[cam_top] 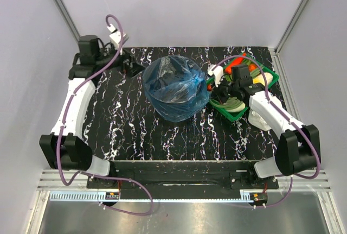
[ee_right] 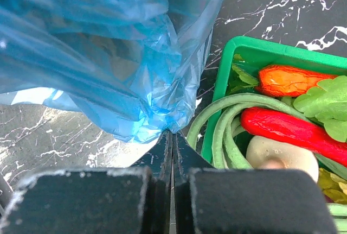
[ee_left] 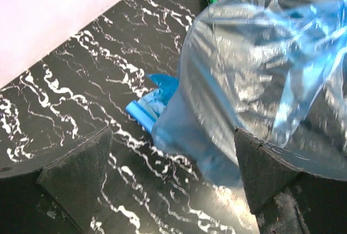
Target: Put the trash bags into the trash bin
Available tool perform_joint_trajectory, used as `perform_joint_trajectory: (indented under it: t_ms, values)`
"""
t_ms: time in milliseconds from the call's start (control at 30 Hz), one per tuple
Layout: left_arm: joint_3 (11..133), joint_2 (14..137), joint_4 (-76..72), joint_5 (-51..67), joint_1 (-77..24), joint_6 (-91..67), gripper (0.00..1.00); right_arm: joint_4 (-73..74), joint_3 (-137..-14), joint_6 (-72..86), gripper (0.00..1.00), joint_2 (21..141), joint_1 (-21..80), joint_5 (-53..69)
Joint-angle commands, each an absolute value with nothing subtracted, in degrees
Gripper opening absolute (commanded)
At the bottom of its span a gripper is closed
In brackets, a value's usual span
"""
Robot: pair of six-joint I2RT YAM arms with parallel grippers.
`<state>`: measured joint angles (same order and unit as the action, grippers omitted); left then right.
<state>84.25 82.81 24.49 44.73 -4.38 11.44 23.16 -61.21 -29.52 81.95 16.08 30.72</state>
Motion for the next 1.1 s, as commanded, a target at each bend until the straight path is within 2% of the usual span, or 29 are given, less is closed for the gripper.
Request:
perform_joint_trajectory:
  t_ms: [0,233,367,633,933,1067]
  values:
    - [83.2,80.5,34.1,60.8,1.5,32.0,0.99,25.3,-64.8,-29.8,0.00,82.0,16.0,29.8]
    - [87.6,88.8,51.2,65.7,3.1,59.4,0.99,26.5,-67.5,-29.1,0.00,83.1,16.0,30.0]
    - [89.6,94.6,52.3,65.7,3.1,66.1,0.99,27.6,-68.9,-28.7,0.00,83.7,16.0,30.0]
    - [94.5,102.0,50.9,69.8,3.1,67.0,0.99,28.9,-70.2,-27.9,0.00,84.4,16.0,29.9]
    - [91.4,100.7,39.9,71.0,2.6,61.0,0.99,29.4,-71.0,-27.4,0.00,84.9,16.0,29.8]
    - [92.2,100.9,39.5,71.9,1.4,60.4,0.98,29.6,-71.1,-27.4,0.00,84.9,16.1,29.7]
